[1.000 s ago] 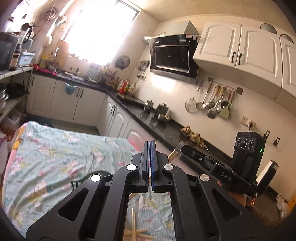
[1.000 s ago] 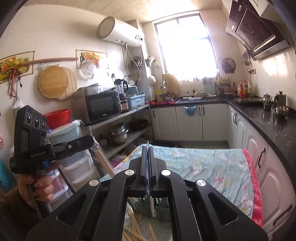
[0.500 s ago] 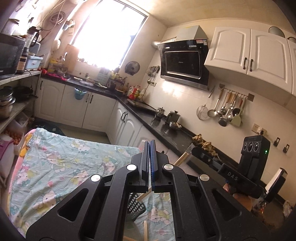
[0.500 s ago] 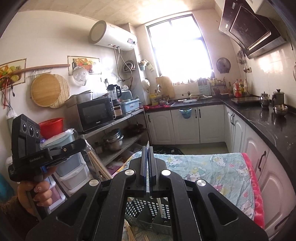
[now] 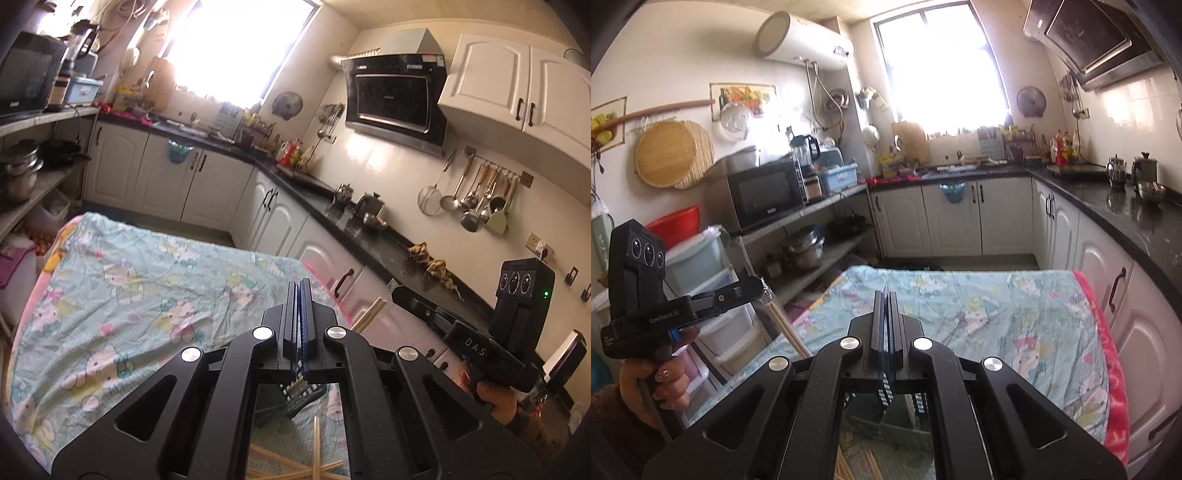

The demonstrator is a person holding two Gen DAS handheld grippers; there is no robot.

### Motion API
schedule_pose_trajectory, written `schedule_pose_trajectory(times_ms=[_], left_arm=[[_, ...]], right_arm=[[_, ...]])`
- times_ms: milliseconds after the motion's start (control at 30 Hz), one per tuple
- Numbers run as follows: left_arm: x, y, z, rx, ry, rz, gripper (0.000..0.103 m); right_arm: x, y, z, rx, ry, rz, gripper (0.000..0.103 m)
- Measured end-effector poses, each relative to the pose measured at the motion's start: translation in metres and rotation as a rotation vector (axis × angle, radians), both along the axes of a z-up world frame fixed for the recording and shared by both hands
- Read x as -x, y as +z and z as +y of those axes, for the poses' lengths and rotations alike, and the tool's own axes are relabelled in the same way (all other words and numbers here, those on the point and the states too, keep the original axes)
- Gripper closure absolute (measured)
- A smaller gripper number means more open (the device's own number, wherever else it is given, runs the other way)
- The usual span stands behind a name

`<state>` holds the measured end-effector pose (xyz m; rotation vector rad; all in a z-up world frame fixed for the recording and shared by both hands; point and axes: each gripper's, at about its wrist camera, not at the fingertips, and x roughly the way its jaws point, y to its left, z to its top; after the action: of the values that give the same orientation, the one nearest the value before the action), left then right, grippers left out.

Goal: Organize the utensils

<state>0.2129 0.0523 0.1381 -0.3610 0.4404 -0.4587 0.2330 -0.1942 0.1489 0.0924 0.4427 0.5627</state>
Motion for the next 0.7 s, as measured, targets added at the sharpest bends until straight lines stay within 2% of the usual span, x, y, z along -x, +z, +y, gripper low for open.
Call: schedule_pose_trajectory(times_ms=[333, 400, 467, 633, 700], left_arm=[[-0.009, -0.026, -0.003, -0.02, 0.005, 0.067, 0.103], [-0.009, -0.03, -0.003, -0.026, 0.008, 0.076, 0.103], [-0.008, -0.033, -0.002, -0.032, 0.012, 0.081, 0.103], [-0.002, -0.034, 0.001, -0.041, 0.03, 0.073, 0.088], [0.002, -0.032, 0.002, -0.043, 0.039, 0.066, 0.076]], right_arm=[[-0.001, -0.02, 0.009, 0.05, -0.01, 0.031, 0.1], [0.0, -0.022, 0.008, 0.053, -0.011, 0.036, 0.096], [0.0, -0.025, 0.007, 0.049, -0.015, 0.041, 0.084], [0.005, -0.026, 0.003, 0.056, -0.024, 0.032, 0.07], [0.009, -0.024, 0.003, 0.064, -0.027, 0.019, 0.065]])
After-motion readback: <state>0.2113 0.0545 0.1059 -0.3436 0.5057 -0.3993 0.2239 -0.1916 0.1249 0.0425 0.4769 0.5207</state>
